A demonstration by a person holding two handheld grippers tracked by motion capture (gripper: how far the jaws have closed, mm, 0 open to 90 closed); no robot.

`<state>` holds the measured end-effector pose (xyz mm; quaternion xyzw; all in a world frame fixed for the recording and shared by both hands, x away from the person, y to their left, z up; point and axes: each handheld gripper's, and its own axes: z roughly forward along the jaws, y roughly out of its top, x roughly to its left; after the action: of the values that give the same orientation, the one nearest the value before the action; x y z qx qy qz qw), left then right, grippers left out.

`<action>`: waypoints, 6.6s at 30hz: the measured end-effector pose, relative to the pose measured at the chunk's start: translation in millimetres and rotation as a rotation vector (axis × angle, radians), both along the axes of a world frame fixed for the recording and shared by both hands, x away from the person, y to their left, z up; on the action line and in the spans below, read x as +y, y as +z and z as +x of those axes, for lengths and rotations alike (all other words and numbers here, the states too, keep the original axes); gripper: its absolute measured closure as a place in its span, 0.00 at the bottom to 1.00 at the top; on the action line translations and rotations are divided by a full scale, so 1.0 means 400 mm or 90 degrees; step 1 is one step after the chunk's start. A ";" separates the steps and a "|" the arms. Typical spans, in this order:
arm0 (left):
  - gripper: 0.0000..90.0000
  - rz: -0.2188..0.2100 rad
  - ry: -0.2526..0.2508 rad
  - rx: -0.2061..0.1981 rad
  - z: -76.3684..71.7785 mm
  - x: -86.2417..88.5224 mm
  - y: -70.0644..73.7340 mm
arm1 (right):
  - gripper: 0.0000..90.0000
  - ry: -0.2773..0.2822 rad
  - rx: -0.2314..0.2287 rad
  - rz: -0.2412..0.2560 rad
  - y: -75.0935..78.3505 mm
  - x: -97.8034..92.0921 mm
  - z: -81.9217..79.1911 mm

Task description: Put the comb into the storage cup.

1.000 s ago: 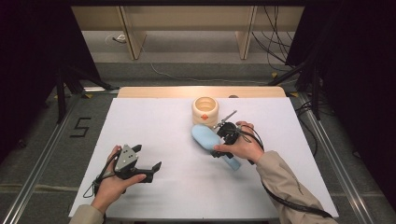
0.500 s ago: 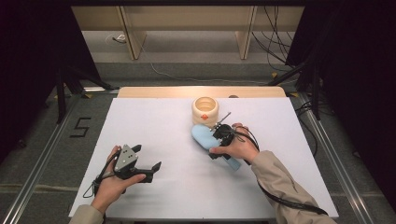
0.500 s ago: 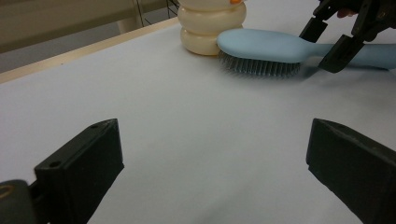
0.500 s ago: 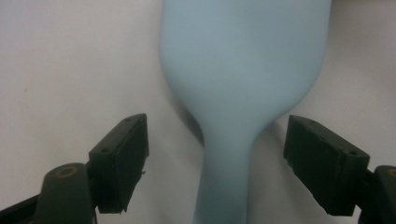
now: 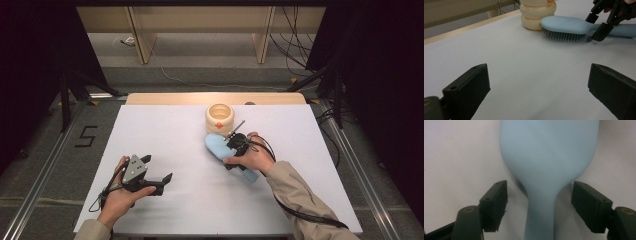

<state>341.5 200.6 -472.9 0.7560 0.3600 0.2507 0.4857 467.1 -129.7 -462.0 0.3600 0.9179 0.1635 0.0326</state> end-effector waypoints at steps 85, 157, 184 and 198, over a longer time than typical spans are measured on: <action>0.05 -0.002 -0.002 0.003 -0.001 -0.002 -0.002 | 0.78 -0.021 -0.005 0.024 0.064 -0.003 -0.020; 0.07 -0.028 -0.015 0.018 -0.002 -0.019 -0.002 | 0.78 -0.007 -0.201 0.285 0.140 -0.008 -0.040; 0.00 -0.144 -0.051 0.071 0.022 -0.134 0.017 | 0.78 -0.023 -0.224 0.323 0.123 0.019 -0.056; 0.02 -0.144 -0.088 0.082 0.041 -0.214 0.027 | 0.78 -0.026 -0.240 0.346 0.118 0.046 -0.080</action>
<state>357.8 114.9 -461.9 0.7338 0.3637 0.1258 0.5599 435.0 -111.2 -414.6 0.3374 0.8112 0.4652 0.1080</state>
